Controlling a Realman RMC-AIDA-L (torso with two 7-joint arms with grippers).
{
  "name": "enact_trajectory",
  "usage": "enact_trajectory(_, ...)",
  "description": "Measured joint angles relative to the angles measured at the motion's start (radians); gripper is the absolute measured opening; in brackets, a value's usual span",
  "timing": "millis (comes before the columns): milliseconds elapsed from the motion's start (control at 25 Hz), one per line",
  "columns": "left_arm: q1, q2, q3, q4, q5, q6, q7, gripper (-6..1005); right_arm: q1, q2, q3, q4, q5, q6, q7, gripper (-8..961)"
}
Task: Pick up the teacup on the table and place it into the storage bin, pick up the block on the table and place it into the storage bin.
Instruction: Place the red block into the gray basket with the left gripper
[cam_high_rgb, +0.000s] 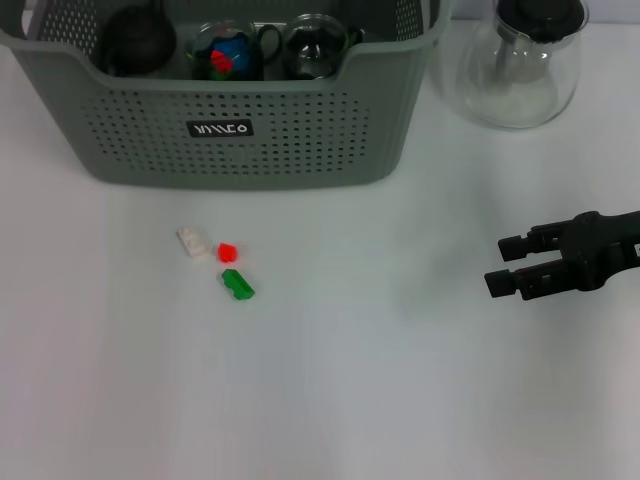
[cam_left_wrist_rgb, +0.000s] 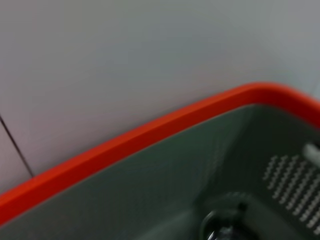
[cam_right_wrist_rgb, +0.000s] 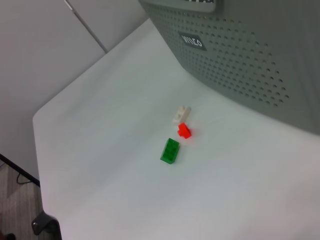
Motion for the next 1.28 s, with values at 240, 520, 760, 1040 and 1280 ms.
enact_trajectory(240, -0.102, 0.033, 0.036, -0.291, 0.083, -0.145, -0.051, 275, 0.007, 0.000, -0.001, 0.001, -0.009, 0.001, 0.000, 823)
enact_trajectory(520, -0.116, 0.044, 0.070, -0.406, 0.085, -0.214, -0.067, 295, 0.009, 0.001, 0.000, 0.002, -0.015, 0.001, 0.001, 823)
enact_trajectory(760, -0.103, 0.033, 0.086, -0.408, 0.086, -0.229, -0.061, 312, 0.009, 0.002, 0.000, 0.002, -0.015, 0.001, 0.001, 823)
enact_trajectory(1040, -0.082, 0.022, 0.087, -0.350, 0.087, -0.237, -0.059, 332, 0.010, 0.002, -0.001, 0.002, -0.022, 0.001, 0.001, 822)
enact_trajectory(1280, 0.089, -0.037, 0.042, 0.038, -0.063, -0.169, 0.030, 538, 0.010, 0.003, 0.000, 0.002, -0.025, 0.001, -0.001, 822)
